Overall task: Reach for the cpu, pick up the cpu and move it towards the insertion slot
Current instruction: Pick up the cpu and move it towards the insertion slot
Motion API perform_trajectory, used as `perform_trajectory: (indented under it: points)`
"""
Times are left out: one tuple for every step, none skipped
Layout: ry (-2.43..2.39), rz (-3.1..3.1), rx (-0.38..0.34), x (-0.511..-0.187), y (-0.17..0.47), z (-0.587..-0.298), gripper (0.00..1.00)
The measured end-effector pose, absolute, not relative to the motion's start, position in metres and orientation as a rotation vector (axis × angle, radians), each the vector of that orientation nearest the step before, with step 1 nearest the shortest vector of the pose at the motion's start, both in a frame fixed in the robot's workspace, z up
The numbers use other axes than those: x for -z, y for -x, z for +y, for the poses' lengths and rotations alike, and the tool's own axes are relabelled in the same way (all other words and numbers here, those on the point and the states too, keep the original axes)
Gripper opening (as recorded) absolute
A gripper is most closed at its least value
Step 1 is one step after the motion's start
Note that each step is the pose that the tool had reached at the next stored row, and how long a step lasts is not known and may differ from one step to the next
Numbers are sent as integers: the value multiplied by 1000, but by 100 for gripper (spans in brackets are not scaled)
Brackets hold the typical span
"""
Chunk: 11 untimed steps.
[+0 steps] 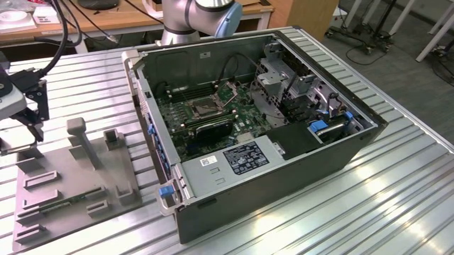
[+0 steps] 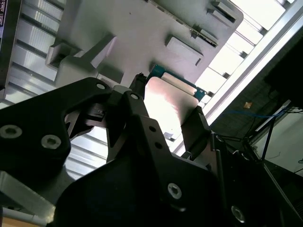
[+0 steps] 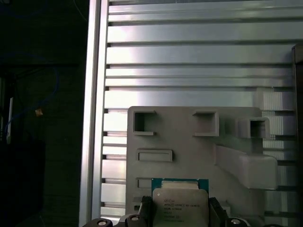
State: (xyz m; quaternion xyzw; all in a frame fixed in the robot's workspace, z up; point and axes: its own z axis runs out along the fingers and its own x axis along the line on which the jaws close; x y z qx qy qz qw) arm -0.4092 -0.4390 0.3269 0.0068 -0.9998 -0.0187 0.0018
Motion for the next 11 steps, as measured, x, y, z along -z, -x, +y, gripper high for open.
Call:
perform_trajectory:
  points:
    - [-22,-3137,59,-328,409,-439,55]
    - [-22,-3137,59,-328,409,-439,55]
    - [-22,-3138,59,-329,409,-439,55]
    - [-22,-3138,59,-329,408,-439,55]
    - [-22,-3138,59,-329,408,-439,55]
    - [-22,-3137,59,-330,407,-439,55]
    - [-22,-3137,59,-330,407,-439,55]
    - [-22,-3137,59,-330,406,-439,55]
    - [-22,-3137,59,-330,405,-439,55]
    - [-22,-3137,59,-330,404,-439,55]
    - [-22,-3137,59,-330,403,-439,55]
